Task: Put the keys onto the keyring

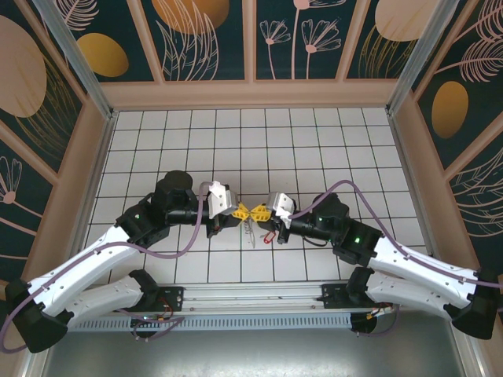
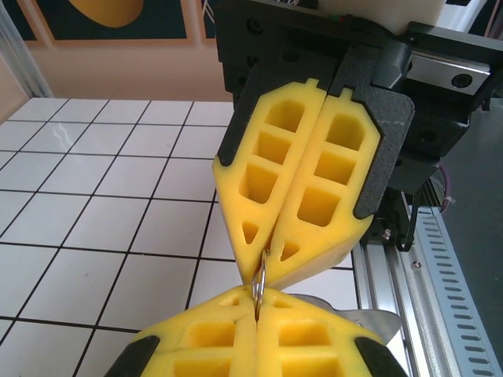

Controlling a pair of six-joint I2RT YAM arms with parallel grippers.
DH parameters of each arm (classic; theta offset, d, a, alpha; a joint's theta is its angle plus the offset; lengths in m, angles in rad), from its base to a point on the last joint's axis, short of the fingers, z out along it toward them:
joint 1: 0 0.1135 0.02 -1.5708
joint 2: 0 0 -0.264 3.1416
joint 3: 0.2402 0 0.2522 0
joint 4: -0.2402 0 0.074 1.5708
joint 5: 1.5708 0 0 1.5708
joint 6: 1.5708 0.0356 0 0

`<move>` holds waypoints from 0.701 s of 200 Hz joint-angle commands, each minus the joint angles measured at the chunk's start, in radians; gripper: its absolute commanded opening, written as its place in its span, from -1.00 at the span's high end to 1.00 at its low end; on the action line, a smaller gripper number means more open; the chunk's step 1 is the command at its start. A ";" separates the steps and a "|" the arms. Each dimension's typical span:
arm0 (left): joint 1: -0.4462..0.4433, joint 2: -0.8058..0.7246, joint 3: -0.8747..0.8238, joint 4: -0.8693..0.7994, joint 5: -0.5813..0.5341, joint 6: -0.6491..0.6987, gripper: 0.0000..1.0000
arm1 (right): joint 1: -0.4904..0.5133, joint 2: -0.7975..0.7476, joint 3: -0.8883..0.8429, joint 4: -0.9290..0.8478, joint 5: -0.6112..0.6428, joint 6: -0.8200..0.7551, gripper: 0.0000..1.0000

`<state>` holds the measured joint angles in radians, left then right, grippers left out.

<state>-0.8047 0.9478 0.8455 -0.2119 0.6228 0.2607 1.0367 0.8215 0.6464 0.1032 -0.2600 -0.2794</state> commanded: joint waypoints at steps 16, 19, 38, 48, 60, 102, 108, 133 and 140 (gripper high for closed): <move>-0.014 -0.029 0.021 0.083 0.104 -0.035 0.76 | 0.011 -0.021 0.018 0.063 -0.079 0.007 1.00; -0.014 -0.031 0.021 0.086 0.107 -0.038 0.77 | 0.011 -0.018 0.021 0.061 -0.085 0.009 1.00; -0.014 -0.039 0.014 0.098 0.114 -0.044 0.89 | 0.012 0.004 0.032 0.058 -0.112 0.007 1.00; -0.014 -0.040 0.013 0.096 0.116 -0.043 0.95 | 0.012 0.010 0.033 0.060 -0.118 0.008 1.00; -0.014 -0.040 0.015 0.090 0.118 -0.043 1.00 | 0.011 0.014 0.035 0.062 -0.122 0.006 1.00; -0.014 -0.055 0.009 0.087 0.095 -0.036 1.00 | 0.011 0.018 0.036 0.062 -0.110 0.009 1.00; -0.014 -0.058 0.008 0.088 0.092 -0.037 1.00 | 0.012 0.016 0.033 0.062 -0.103 0.010 1.00; -0.013 -0.063 0.006 0.089 0.033 -0.043 1.00 | 0.006 -0.016 -0.028 0.108 -0.039 0.032 0.48; -0.014 -0.064 0.001 0.093 0.016 -0.046 1.00 | 0.002 -0.030 -0.051 0.125 -0.019 0.048 0.36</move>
<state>-0.8070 0.8982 0.8452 -0.1982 0.6682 0.2310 1.0370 0.8162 0.6506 0.1555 -0.3222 -0.2718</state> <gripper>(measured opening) 0.043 0.240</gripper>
